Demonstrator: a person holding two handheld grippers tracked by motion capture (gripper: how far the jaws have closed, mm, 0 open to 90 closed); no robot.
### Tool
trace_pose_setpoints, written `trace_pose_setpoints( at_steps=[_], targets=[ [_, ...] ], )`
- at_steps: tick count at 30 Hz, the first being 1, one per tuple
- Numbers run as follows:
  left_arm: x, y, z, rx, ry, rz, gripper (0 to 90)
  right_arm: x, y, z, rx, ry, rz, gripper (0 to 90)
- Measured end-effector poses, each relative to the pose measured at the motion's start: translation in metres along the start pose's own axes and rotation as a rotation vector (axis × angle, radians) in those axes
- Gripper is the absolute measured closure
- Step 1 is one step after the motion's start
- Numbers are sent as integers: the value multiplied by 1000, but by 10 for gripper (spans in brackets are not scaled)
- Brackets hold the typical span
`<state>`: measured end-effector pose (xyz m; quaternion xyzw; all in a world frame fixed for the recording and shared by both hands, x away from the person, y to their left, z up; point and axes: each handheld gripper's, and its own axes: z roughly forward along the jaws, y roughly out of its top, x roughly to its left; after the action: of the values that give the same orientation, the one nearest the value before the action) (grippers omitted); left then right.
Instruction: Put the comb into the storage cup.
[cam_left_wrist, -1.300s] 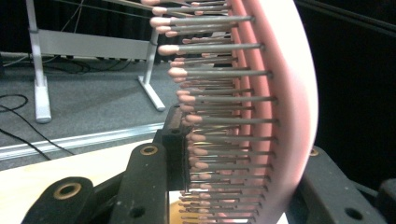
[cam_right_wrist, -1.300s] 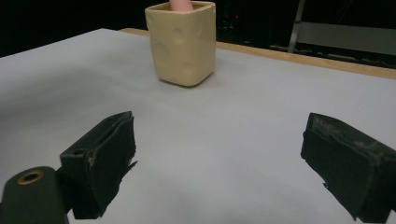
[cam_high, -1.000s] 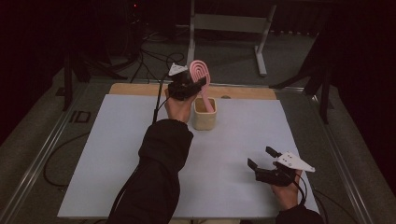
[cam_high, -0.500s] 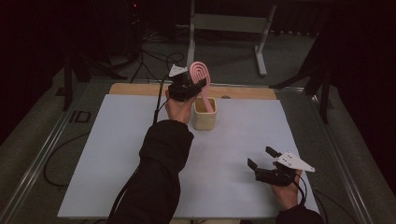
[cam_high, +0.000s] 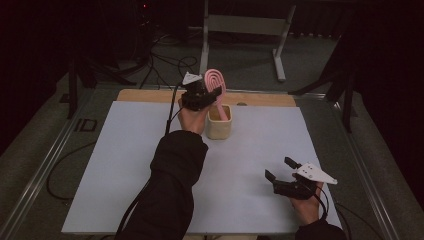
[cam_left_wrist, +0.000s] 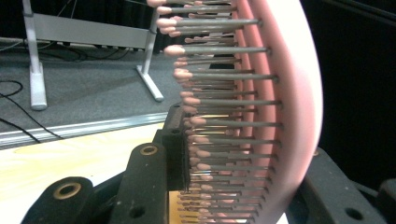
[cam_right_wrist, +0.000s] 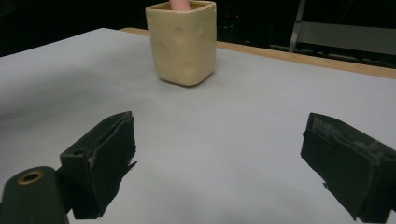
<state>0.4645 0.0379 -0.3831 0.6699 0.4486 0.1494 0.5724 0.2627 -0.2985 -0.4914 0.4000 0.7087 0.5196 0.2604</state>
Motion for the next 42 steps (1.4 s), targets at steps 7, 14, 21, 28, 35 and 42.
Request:
trace_pose_setpoints(
  at_steps=[7,14,21,28,35,42],
  targets=[
    [0,-2,1,1,1,-4,643,0,0,0,0,0,0,96],
    [0,-5,2,4,1,-4,642,0,0,0,1,1,1,96],
    [0,-7,3,12,3,-4,642,0,0,0,3,1,0,96],
    [0,-9,4,14,6,-7,642,0,0,0,3,3,-1,96],
    [1,-11,6,18,7,-9,642,1,0,1,4,4,-1,96],
    [1,-12,7,24,8,-6,641,1,0,1,5,3,-2,96]
  ],
)
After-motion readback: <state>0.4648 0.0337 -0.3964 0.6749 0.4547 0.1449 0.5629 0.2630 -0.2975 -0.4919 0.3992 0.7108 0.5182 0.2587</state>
